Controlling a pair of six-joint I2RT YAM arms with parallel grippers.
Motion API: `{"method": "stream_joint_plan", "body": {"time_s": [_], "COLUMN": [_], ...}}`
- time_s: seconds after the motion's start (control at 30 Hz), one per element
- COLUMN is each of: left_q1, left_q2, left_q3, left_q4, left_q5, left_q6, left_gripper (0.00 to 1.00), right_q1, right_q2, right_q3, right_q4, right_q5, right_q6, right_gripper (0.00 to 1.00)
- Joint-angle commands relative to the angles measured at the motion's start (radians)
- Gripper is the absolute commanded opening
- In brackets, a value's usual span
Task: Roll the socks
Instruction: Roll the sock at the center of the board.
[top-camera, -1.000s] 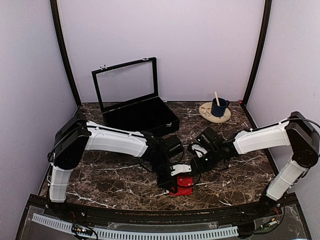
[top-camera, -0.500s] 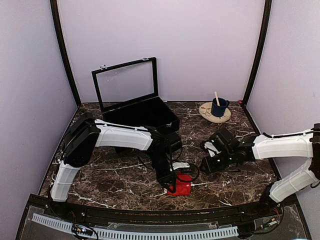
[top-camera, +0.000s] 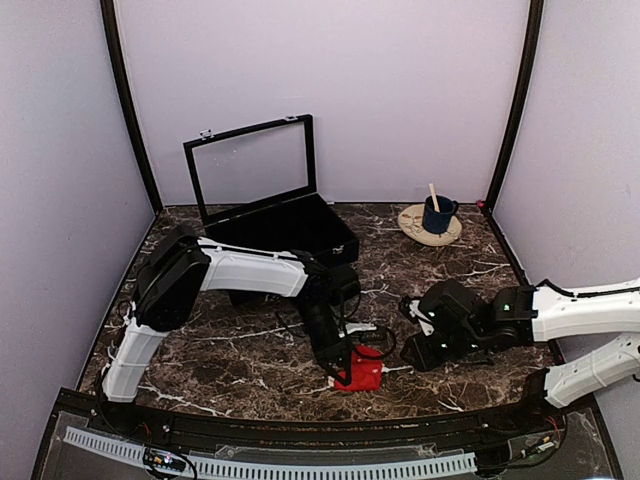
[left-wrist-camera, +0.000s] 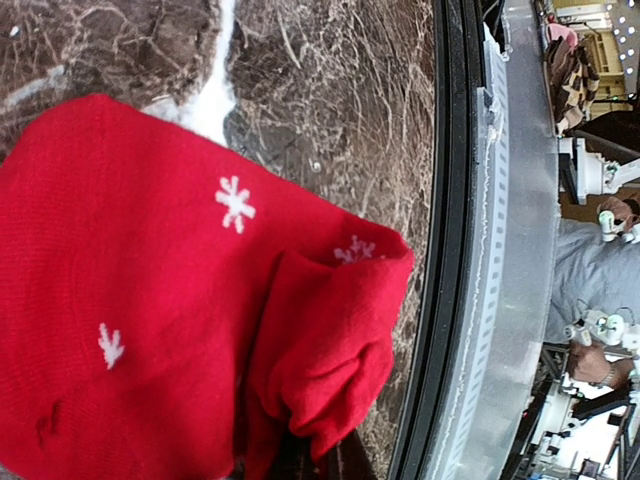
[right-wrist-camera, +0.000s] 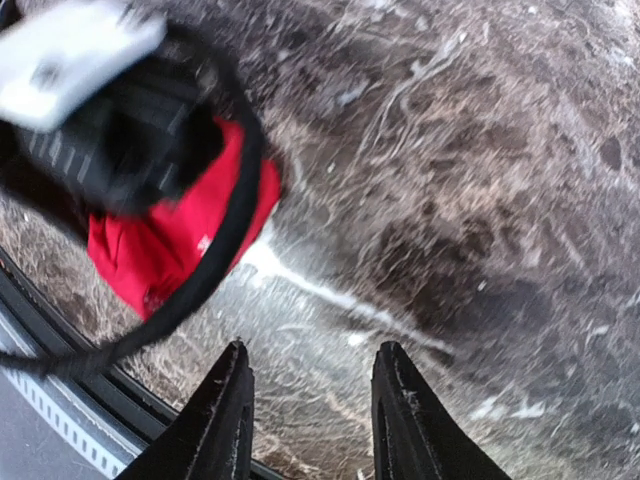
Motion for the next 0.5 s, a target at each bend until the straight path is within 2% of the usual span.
{"method": "stream_joint_plan", "body": {"time_s": [0.0, 0.27, 0.47], "left_q1": [0.027, 0.046, 0.046], "left_q2": [0.087, 0.133, 0.148], "left_q3": [-0.016, 0.029, 0.038], "left_q4": [-0.052, -0.077, -0.082], "left_q5": [-0.09, -0.057, -0.006], "left_q6": [-0.016, 0.004, 0.008], "left_gripper": [0.0, 0.0, 0.0], "right_q1": [0.121, 0.354, 0.496], "right_q2": [-0.007, 0.055, 0.169], "right_q3": [0.03, 0.102, 0.168], "right_q4": [-0.068, -0.12, -0.112], "right_q5": [0.104, 0.251, 0.327], "right_q6": [0.095, 0.142, 0.079], "right_gripper": [0.37, 0.36, 0.35]}}
